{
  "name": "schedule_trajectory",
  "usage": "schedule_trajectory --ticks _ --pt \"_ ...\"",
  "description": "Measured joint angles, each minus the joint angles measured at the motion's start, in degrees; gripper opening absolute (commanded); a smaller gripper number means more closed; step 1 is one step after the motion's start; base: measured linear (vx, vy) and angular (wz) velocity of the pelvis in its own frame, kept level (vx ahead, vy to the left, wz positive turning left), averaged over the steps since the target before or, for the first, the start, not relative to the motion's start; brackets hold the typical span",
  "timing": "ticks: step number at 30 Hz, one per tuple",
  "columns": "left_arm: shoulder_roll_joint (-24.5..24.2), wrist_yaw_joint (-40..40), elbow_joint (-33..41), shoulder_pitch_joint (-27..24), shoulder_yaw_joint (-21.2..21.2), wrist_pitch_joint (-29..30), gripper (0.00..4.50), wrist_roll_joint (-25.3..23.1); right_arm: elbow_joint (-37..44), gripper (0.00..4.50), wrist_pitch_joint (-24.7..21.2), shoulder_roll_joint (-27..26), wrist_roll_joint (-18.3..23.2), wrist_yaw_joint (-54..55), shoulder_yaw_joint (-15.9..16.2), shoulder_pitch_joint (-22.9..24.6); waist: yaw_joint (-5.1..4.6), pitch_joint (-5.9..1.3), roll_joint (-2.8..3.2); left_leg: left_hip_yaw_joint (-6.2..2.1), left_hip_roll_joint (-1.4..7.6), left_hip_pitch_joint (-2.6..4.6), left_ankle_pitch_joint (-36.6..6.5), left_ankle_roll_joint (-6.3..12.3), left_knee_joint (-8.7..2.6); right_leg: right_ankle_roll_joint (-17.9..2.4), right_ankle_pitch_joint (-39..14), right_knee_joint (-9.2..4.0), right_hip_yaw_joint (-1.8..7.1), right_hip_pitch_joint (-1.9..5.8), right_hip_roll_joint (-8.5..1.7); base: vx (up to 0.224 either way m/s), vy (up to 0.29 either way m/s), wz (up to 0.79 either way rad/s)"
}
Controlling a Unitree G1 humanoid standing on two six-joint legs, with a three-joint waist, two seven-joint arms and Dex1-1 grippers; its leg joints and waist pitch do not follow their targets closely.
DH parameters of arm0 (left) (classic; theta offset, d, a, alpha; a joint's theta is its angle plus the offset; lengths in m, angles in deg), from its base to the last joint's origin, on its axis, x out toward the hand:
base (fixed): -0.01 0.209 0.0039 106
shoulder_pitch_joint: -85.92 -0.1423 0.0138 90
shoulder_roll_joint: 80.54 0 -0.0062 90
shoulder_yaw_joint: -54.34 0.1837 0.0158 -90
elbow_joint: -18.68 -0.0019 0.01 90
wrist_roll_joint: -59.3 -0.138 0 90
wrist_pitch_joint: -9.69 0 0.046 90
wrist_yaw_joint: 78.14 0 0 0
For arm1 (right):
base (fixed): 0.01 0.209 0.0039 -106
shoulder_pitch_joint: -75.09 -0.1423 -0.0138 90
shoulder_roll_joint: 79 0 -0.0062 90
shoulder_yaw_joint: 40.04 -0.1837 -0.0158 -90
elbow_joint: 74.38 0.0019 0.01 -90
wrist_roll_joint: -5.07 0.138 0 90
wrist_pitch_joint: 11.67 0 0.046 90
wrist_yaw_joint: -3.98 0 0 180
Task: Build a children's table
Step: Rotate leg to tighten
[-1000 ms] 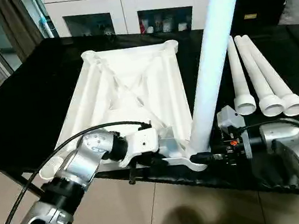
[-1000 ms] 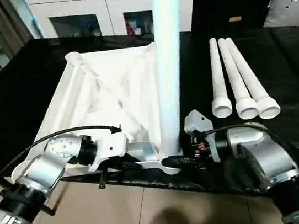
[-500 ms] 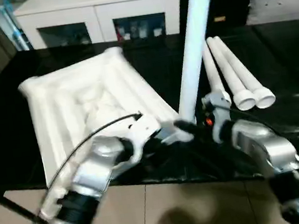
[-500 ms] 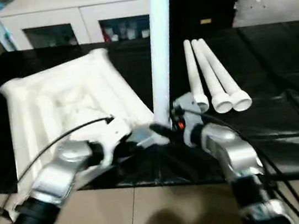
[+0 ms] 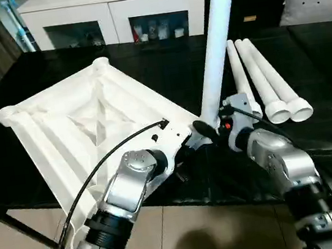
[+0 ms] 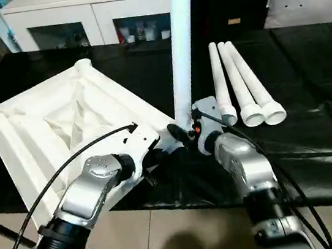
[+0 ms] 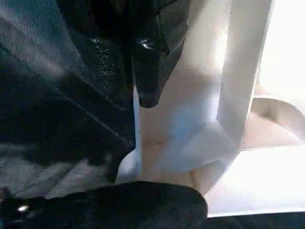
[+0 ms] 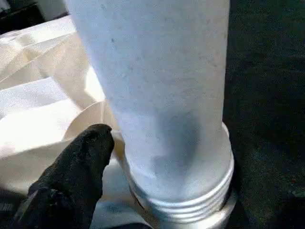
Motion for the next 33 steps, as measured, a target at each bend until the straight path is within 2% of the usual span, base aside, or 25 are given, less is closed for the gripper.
schedule_trajectory --ticks 4,10,14,16,20,27,31,33 --pt "-2.08 -3.41 -1.22 0.06 0.58 -4.40 0.00 0.40 2.58 4.45 0.50 4.84 1.67 -6.68 -0.01 3.53 1.39 0.03 0.02 0.00 0.00 -0.01 0.00 0.00 0.00 0.03 -0.01 -0.02 0.00 0.02 0.00 0.000 0.000 0.00" --pt "-7.59 -11.59 -3.79 0.49 2.10 -12.88 0.00 1.57 7.26 4.45 2.50 14.61 3.21 -19.69 0.34 6.60 2.32 0.03 0.11 0.00 0.00 0.00 0.00 0.01 0.00 0.09 -0.03 -0.03 0.00 0.04 -0.01 0.000 0.000 0.00" --pt "-11.22 -19.62 -5.20 1.13 4.01 -19.18 0.00 2.47 8.88 4.45 3.43 19.55 3.83 -27.32 2.00 7.61 2.83 0.01 0.19 0.00 0.00 0.01 -0.02 0.03 0.01 0.15 -0.06 -0.05 0.00 0.08 -0.01 0.000 0.000 0.00" --pt "-13.23 -23.36 -6.07 1.81 5.29 -22.48 0.00 2.52 9.28 4.45 5.39 21.76 3.60 -30.94 3.66 7.81 2.99 0.01 0.19 0.00 0.00 0.01 -0.03 0.05 0.02 0.14 -0.06 -0.05 0.00 0.09 -0.02 0.000 0.000 0.00" --pt "-14.27 -27.46 -7.91 2.88 6.77 -27.07 0.00 2.71 10.75 4.45 8.85 23.62 3.14 -35.96 6.21 8.08 3.05 0.01 0.19 0.00 0.00 0.02 -0.03 0.06 0.02 0.13 -0.05 -0.04 0.00 0.10 -0.02 0.000 0.000 0.00" --pt "-14.50 -31.47 -12.47 5.34 7.91 -32.38 0.00 3.21 10.98 3.78 10.75 24.57 2.18 -41.35 10.25 8.08 2.81 0.00 0.18 0.01 0.00 0.03 -0.03 0.06 0.02 0.10 -0.04 -0.02 -0.01 0.09 -0.02 0.000 0.000 0.00" --pt "-14.48 -32.27 -14.04 6.19 7.99 -33.56 0.00 3.24 9.04 3.34 11.41 24.11 1.71 -41.53 11.08 6.79 2.80 0.00 0.18 0.01 0.00 0.03 -0.03 0.06 0.03 0.09 -0.03 -0.01 -0.01 0.09 -0.02 0.000 0.000 0.00" --pt "-14.49 -32.48 -14.51 6.37 8.00 -34.17 0.00 3.25 8.57 3.29 11.50 23.95 1.65 -41.57 11.29 6.59 2.87 0.00 0.18 0.01 0.00 0.03 -0.03 0.06 0.03 0.09 -0.03 -0.01 -0.01 0.09 -0.02 0.000 0.000 0.00"
